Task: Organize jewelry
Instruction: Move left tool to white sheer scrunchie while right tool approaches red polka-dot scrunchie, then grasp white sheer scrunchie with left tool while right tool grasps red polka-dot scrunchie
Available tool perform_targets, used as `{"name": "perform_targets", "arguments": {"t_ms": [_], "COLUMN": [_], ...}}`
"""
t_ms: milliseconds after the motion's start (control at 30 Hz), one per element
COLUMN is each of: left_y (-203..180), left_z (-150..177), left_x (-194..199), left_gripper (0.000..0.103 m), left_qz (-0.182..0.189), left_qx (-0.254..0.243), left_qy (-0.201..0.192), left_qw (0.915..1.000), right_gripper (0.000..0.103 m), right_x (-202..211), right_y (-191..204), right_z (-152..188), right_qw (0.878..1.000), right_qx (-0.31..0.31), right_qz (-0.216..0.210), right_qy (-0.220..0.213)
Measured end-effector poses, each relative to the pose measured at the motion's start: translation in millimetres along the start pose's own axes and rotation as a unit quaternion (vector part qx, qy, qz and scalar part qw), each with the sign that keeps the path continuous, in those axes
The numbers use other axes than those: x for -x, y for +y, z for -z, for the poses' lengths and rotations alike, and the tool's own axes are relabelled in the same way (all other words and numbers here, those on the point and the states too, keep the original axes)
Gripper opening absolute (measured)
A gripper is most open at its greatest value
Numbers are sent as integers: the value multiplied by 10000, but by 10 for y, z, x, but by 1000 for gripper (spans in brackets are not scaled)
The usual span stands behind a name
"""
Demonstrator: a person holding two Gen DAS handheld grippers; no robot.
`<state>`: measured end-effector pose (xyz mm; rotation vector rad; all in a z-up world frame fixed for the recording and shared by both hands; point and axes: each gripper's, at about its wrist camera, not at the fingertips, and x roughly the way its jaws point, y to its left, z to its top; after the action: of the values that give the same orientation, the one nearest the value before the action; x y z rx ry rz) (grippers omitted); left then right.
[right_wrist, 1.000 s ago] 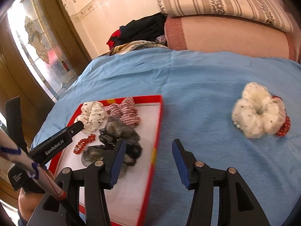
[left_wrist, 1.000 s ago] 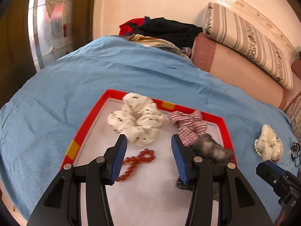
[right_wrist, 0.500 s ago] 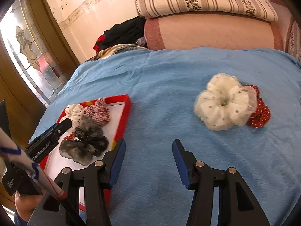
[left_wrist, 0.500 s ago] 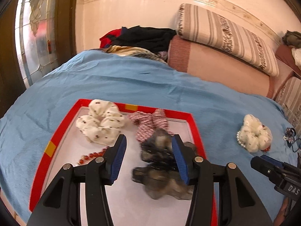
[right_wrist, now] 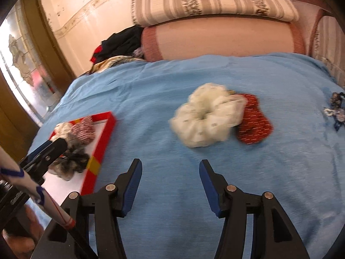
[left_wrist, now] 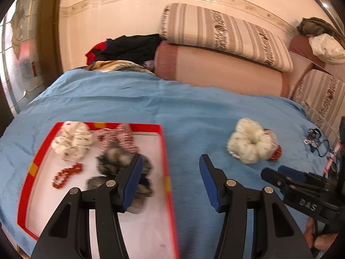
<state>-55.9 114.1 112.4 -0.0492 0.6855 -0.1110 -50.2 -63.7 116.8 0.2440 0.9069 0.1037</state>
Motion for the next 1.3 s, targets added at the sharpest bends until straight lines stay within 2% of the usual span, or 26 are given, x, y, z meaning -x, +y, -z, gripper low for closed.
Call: {"name": "perform_targets", "arguments": {"t_ms": [133, 300, 400, 533, 633, 767, 900, 1000, 1133, 1233, 1300], "left_y": [-265, -590, -710, -796, -836, -871, -923, -957, -1015, -1038, -1038], "left_z": [18, 56, 45, -6, -69, -114, -83, -48, -16, -28, -51], "left_x": [-42, -114, -172, -275, -369, -489, -613, -676, -760, -828, -867], "left_gripper": [54, 54, 59, 61, 61, 63, 63, 63, 64, 70, 70], "left_qz": [156, 281, 379, 469, 516, 543, 554, 560, 573, 592, 625], "left_qx": [-132, -381, -419, -371, -297, -220, -189, -186, -218, -204, -153], "left_qy": [110, 261, 357, 524, 655, 782, 953, 1032, 1143, 1212, 1238], "left_qw": [9997, 9985, 9978, 9968, 9961, 9952, 9937, 9929, 9916, 9907, 9902], "right_gripper": [64, 64, 63, 47, 43, 43, 43, 43, 44, 44, 45], "right_x": [47, 129, 204, 201, 186, 131, -22, -115, -248, -422, -574], "right_y": [-217, -541, -758, -951, -1148, -1407, -1533, -1563, -1476, -1419, -1385], "right_z": [-49, -140, -222, -371, -521, -568, -560, -557, -558, -538, -524], "right_qw": [9991, 9935, 9926, 9950, 9964, 9959, 9943, 9941, 9960, 9962, 9956], "right_qx": [47, 182, 62, -30, -244, -776, -1026, -1082, -855, -787, -782], "right_qz": [410, 1117, 1190, 987, 775, 336, 238, 112, 171, 111, 90], "right_qy": [-44, -130, -231, -164, -222, -311, -152, 23, 172, 354, 507]}}
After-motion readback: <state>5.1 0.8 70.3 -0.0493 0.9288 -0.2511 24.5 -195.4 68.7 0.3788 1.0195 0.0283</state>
